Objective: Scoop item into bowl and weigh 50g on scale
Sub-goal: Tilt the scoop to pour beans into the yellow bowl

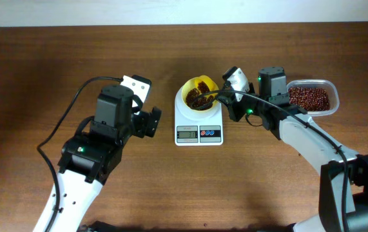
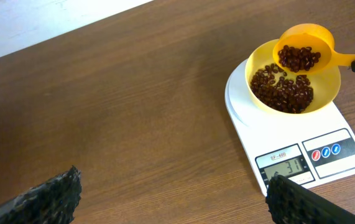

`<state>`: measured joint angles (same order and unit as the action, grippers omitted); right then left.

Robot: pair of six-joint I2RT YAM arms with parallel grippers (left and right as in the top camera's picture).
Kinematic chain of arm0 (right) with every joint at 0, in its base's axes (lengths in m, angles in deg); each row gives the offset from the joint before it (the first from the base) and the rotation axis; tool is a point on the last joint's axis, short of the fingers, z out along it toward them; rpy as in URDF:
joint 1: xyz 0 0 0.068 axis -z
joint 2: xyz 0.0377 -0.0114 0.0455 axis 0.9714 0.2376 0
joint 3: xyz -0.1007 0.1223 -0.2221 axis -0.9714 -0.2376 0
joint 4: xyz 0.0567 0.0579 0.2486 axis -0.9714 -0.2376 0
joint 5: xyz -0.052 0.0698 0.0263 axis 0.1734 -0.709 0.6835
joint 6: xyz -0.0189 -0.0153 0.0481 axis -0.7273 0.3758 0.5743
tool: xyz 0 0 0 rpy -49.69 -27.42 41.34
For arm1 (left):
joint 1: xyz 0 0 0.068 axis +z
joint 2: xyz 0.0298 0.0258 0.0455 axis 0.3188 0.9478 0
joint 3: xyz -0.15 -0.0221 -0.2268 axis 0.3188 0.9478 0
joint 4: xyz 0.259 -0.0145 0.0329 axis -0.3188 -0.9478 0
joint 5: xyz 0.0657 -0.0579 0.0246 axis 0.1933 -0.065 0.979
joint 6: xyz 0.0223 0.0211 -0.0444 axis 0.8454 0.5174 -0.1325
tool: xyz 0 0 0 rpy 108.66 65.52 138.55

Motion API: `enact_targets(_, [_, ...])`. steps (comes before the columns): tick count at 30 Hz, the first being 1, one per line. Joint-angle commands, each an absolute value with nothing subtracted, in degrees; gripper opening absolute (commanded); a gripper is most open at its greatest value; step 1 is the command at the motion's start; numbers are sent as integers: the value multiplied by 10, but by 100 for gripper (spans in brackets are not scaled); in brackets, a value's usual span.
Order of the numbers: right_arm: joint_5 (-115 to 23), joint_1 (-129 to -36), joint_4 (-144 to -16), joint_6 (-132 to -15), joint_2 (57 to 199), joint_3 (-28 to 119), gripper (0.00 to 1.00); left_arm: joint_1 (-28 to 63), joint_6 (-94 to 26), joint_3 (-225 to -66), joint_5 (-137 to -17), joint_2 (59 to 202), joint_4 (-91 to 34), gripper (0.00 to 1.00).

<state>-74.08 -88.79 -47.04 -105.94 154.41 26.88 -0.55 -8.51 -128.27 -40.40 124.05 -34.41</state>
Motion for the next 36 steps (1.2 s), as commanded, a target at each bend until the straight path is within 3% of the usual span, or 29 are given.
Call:
enact_targets(1, [-740, -894, -468, -1066, 1541, 270, 4, -4, -82, -1288, -400, 1241, -345, 99])
enact_targets(36, [-712, -898, -463, -1052, 1528, 270, 4, -4, -82, -1288, -400, 1241, -345, 99])
